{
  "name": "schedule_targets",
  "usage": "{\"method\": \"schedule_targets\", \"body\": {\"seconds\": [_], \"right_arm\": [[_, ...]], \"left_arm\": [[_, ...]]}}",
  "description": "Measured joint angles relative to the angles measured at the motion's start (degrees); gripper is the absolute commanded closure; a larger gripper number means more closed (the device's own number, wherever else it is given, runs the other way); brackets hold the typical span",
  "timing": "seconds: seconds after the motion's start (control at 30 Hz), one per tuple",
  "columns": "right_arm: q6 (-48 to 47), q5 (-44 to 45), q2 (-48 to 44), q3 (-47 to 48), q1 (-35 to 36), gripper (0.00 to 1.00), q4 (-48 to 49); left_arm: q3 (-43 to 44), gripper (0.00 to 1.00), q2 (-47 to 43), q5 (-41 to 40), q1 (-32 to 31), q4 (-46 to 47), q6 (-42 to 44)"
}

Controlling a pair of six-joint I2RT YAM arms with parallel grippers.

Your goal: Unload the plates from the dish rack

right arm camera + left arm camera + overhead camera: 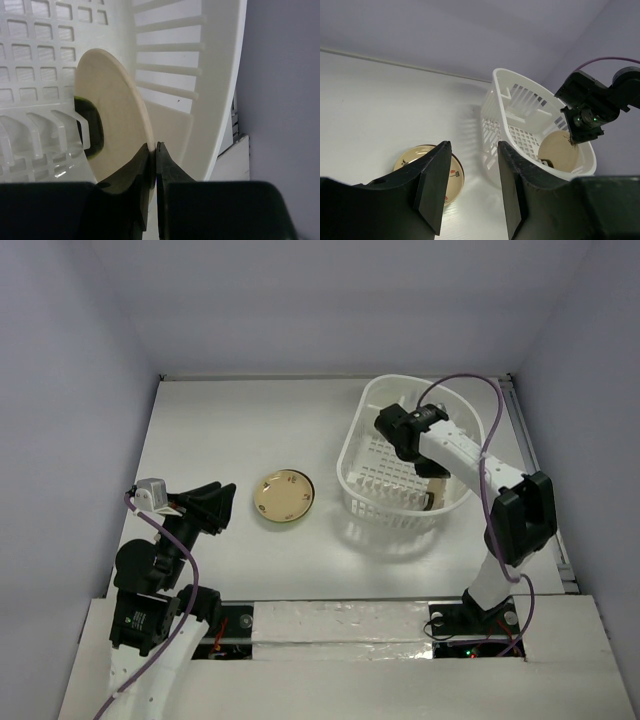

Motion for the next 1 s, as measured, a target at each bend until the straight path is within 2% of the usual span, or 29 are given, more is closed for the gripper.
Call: {"method": "schedule_targets", "body": {"seconds": [0.5,0.77,0.87,1.0], "right_arm": [[-3.6,7.7,0.9,4.9,0.2,1.00,0.2],[-3.6,8.2,-6.8,17.6,0.6,1.00,0.1],[-3.5,6.7,-10.8,24.0,3.4,1.00,0.9],[-3.5,2.2,-16.9,27.5,12.3,1.00,8.1]], "left_arm": [[0.0,0.61,0.0,0.0,0.0,0.0,0.0],[0.0,0.61,0.0,0.0,0.0,0.0,0.0],[0.0,0.61,0.0,0.0,0.0,0.0,0.0],[0.0,0.61,0.0,-0.1,0.0,0.0,0.0]]}}
